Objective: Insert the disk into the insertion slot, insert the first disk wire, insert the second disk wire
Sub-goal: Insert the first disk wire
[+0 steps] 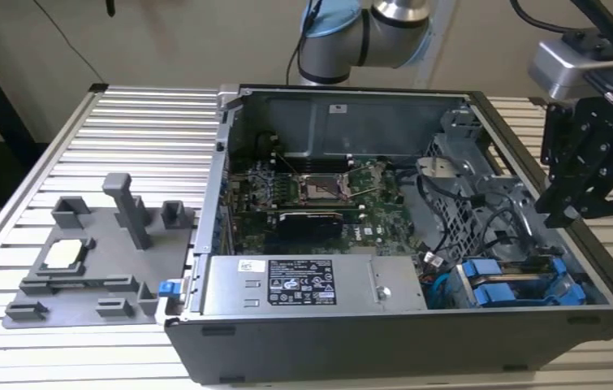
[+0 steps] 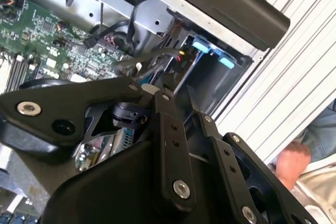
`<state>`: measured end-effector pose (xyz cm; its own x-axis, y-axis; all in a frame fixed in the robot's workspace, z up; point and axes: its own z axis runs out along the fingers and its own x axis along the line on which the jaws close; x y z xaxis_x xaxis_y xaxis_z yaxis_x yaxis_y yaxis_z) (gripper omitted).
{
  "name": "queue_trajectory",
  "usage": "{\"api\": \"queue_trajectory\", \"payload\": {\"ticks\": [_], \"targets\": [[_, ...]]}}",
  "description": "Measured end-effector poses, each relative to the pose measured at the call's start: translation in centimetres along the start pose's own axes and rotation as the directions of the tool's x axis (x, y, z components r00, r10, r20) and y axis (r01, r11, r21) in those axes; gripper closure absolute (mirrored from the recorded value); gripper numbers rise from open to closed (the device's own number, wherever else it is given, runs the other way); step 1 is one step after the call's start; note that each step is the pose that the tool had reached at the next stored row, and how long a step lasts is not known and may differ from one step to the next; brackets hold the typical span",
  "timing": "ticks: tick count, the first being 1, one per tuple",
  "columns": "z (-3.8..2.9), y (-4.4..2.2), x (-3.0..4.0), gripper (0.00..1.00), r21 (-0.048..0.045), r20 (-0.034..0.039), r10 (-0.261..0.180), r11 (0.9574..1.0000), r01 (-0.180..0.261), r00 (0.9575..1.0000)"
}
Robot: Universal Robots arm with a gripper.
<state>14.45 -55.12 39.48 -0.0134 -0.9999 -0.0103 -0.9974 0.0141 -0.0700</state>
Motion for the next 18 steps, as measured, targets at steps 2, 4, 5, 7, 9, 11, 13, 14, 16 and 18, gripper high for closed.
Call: {"api": "queue_trajectory", "payload": {"ticks": [2,4,5,7,9,11,13,14,16,18], "targets": [[-0.03,0.56,-0.24,0.73,0.0003,0.0,0.0,1.0,0.0,1.0],[-0.04,1.09,-0.5,0.73,0.0004,-0.0001,0.0,1.0,0.0,1.0],[-0.05,1.33,-0.66,0.73,0.0005,-0.0001,0.0,1.0,0.0,1.0],[-0.07,1.84,-1.01,0.73,0.0005,-0.0004,0.0,1.0,0.0,1.0],[-0.09,2.38,-1.39,0.73,0.0005,-0.0007,0.0,1.0,0.0,1.0],[-0.12,2.79,-1.68,0.73,0.0005,-0.0016,0.0,1.0,0.0,1.0],[-0.14,3.18,-2.06,0.73,0.0005,-0.0039,-0.001,1.0,0.001,1.0],[-0.15,3.4,-2.33,0.73,0.0005,-0.0054,-0.002,1.0,0.002,1.0],[-0.18,3.8,-2.9,0.73,0.0007,-0.008,-0.002,1.0,0.002,1.0],[-0.2,4.15,-3.36,0.73,0.0008,-0.0112,-0.002,1.0,0.002,0.9999]]}}
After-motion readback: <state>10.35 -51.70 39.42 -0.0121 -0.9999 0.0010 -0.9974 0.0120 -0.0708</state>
